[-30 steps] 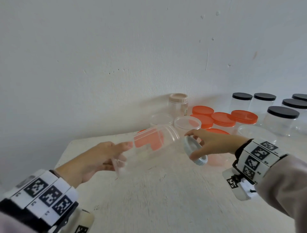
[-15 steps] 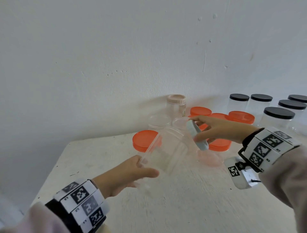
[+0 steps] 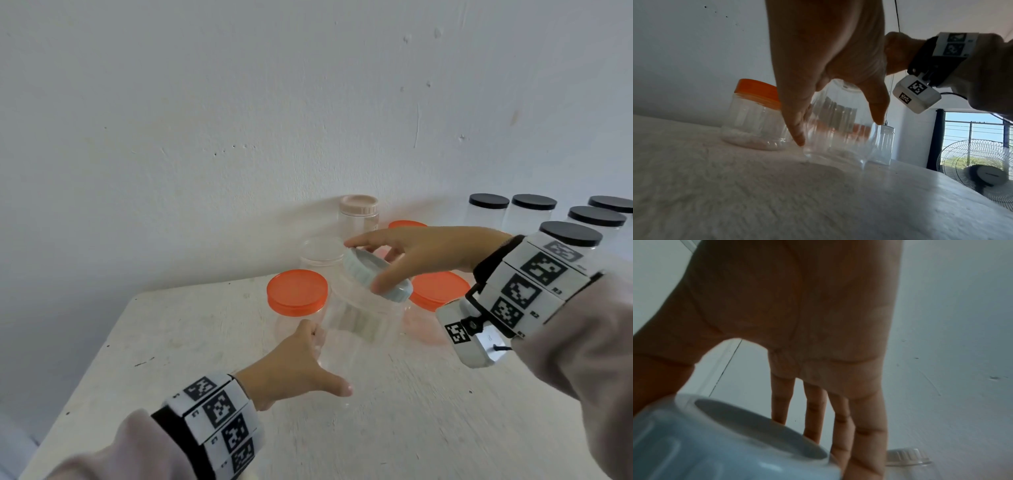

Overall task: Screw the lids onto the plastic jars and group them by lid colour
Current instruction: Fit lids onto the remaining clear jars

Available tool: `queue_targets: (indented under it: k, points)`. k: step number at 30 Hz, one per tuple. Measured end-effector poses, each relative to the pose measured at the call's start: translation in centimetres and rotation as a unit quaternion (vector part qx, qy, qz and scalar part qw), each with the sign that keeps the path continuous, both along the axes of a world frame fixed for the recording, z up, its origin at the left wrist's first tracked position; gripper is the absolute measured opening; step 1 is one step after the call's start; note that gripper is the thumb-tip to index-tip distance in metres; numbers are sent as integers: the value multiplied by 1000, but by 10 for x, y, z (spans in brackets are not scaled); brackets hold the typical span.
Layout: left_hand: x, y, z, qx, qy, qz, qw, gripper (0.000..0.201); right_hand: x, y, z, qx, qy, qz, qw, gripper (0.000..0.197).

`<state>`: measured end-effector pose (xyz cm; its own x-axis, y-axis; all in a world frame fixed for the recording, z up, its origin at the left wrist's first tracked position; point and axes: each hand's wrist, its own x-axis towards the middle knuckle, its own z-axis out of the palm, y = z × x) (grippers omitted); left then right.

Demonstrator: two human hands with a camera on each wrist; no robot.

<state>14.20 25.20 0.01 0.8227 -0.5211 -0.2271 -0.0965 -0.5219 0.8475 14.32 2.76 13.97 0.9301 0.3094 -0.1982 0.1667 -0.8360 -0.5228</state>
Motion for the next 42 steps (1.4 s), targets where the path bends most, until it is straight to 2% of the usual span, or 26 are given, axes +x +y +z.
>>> queue_targets:
  k: [4, 8, 11, 15, 20, 35, 39, 42]
  points:
    - [2, -3, -3, -9, -4, 0, 1000, 96, 1, 11, 6, -55, 9, 18, 998, 78]
    - [0, -4, -5, -45, -30, -30, 998, 110, 1, 20, 9, -100, -2, 35, 994, 75]
    - [0, -7, 1, -83, -59, -49, 994, 103, 1, 25, 10, -117, -5, 45, 992, 76]
    - [3, -10, 12, -128, -71, -26, 989, 108, 3, 33, 12, -145, -12, 59, 988, 77]
    - [5, -10, 18, -156, -77, 2, 985, 100, 5, 38, 14, -164, -9, 70, 984, 79]
    - [7, -12, 10, -164, -106, -2, 981, 106, 6, 51, 18, -214, 6, 95, 972, 81]
    - [9, -12, 8, -173, -108, -7, 979, 96, 3, 55, 18, -247, -1, 74, 966, 79]
    - [9, -12, 7, -175, -111, -10, 978, 93, 2, 60, 17, -274, 1, 49, 960, 86]
